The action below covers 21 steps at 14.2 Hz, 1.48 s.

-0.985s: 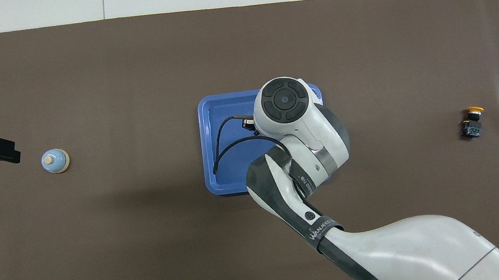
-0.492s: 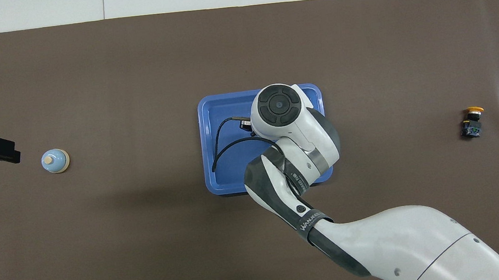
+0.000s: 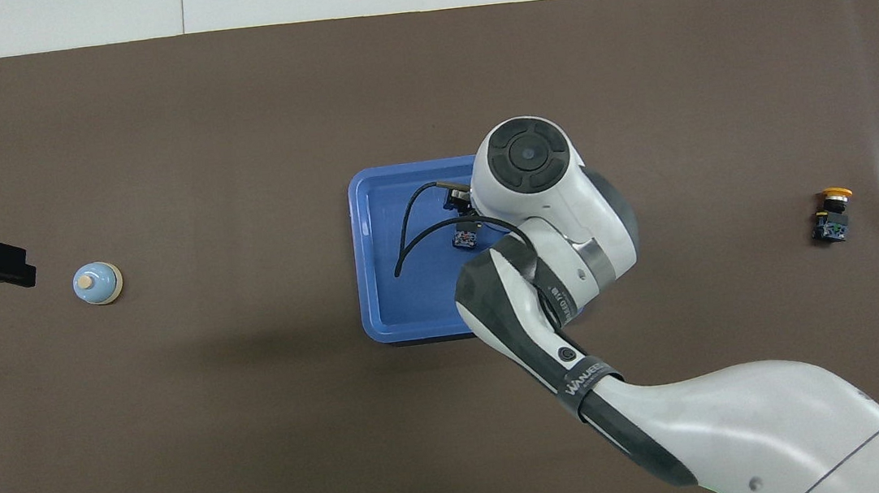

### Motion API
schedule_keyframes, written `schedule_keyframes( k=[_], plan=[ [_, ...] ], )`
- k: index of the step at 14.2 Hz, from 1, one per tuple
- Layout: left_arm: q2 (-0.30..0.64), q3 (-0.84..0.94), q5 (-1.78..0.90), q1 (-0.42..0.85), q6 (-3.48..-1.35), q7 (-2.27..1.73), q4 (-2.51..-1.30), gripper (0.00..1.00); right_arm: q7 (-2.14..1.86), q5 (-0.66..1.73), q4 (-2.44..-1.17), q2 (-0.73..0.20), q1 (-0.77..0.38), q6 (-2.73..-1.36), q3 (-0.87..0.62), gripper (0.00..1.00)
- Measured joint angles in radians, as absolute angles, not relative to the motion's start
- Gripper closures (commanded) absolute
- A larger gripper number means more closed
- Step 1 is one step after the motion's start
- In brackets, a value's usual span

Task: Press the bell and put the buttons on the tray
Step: 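Carry the green button into the tray and release it, then move the right gripper to the yellow-capped button and grasp it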

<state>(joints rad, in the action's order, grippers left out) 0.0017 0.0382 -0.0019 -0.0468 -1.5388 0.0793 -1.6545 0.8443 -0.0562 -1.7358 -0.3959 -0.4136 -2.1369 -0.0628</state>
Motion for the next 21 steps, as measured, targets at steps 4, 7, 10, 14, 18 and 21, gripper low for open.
schedule_keyframes(
  k=[4,7,10,14,18,21],
  plan=[
    [0.002,0.038,-0.002,-0.047,-1.539,0.079,-1.655,0.00,0.531,-0.056,-1.736,-0.284,-0.223,-1.965,-0.058,0.00],
    [0.001,0.038,-0.002,-0.047,-1.539,0.079,-1.655,0.00,0.234,-0.056,-1.742,-0.256,-0.048,-1.902,-0.054,0.00],
    [0.001,0.038,-0.002,-0.047,-1.539,0.079,-1.655,0.00,0.028,-0.061,-1.764,-0.257,0.136,-1.903,-0.051,0.00],
    [0.001,0.038,-0.002,-0.047,-1.539,0.079,-1.655,0.00,-0.100,-0.070,-1.905,-0.242,0.301,-2.103,-0.051,0.00],
    [0.001,0.038,-0.002,-0.047,-1.539,0.079,-1.655,0.00,-0.134,-0.072,-2.121,-0.210,0.374,-2.379,-0.052,0.00],
    [0.001,0.038,-0.002,-0.047,-1.539,0.079,-1.655,0.00,-0.134,-0.072,-2.187,-0.207,0.383,-2.452,-0.052,0.00]
  ],
)
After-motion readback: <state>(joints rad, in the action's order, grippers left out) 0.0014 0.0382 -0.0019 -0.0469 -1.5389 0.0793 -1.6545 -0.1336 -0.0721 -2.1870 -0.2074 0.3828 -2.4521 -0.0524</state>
